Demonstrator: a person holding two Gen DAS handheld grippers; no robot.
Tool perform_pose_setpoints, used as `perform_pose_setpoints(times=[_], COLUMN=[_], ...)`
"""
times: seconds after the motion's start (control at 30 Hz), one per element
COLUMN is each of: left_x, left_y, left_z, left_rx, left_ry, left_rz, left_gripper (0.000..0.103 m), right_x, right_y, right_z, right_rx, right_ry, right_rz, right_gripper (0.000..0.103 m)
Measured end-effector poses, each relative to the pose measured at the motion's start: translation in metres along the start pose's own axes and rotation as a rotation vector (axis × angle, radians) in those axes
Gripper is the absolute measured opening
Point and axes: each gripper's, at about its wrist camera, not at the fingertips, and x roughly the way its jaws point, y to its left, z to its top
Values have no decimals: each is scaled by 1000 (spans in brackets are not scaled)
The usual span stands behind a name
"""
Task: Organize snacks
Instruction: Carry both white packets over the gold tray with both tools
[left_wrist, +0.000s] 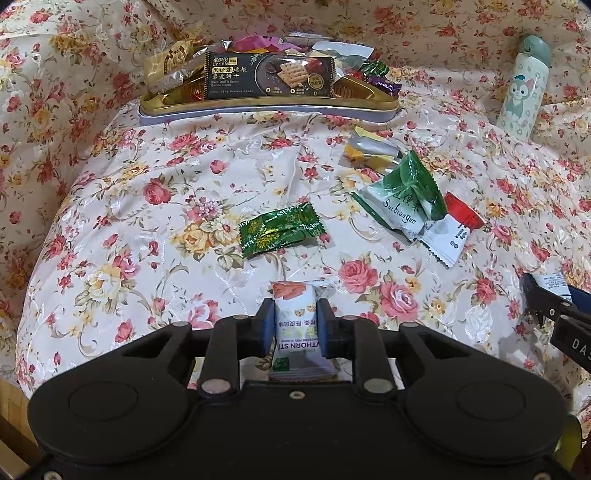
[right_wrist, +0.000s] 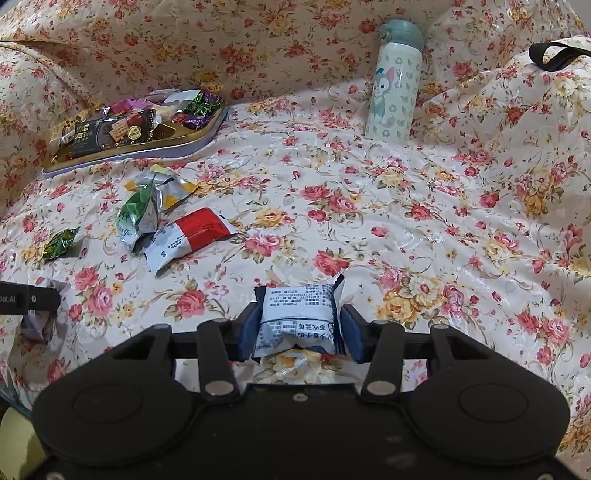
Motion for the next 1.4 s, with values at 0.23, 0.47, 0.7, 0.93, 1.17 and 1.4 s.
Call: perform_pose_setpoints(times=[0.23,0.47,0.7,0.93,1.17,1.4], left_x=[-13,-34,-55,-78,-89,-93], left_y=[8,11,7,-3,-14,-24], left_z=[9,11,-10,-39,-69,-92], left_rx=[-25,-42,-39,-12,5,25], left_ry=[-41,-60,-25,-5,24,28], left_rz=[-1,-24,-49,-58,-52,-29], left_gripper=[28,28,28,28,28,28], right_x=[-12,-32,-56,-85,-111,-132], right_y=[-4,-2,-3,-2,7,12], right_z=[6,8,-1,-20,-47,-74], right_rx=[32,46,76,110,99,90], right_ry=[-29,-51,-40,-12,-5,3], right_rz=[14,48,106,189,230,247], right_gripper=[49,49,49,49,49,49])
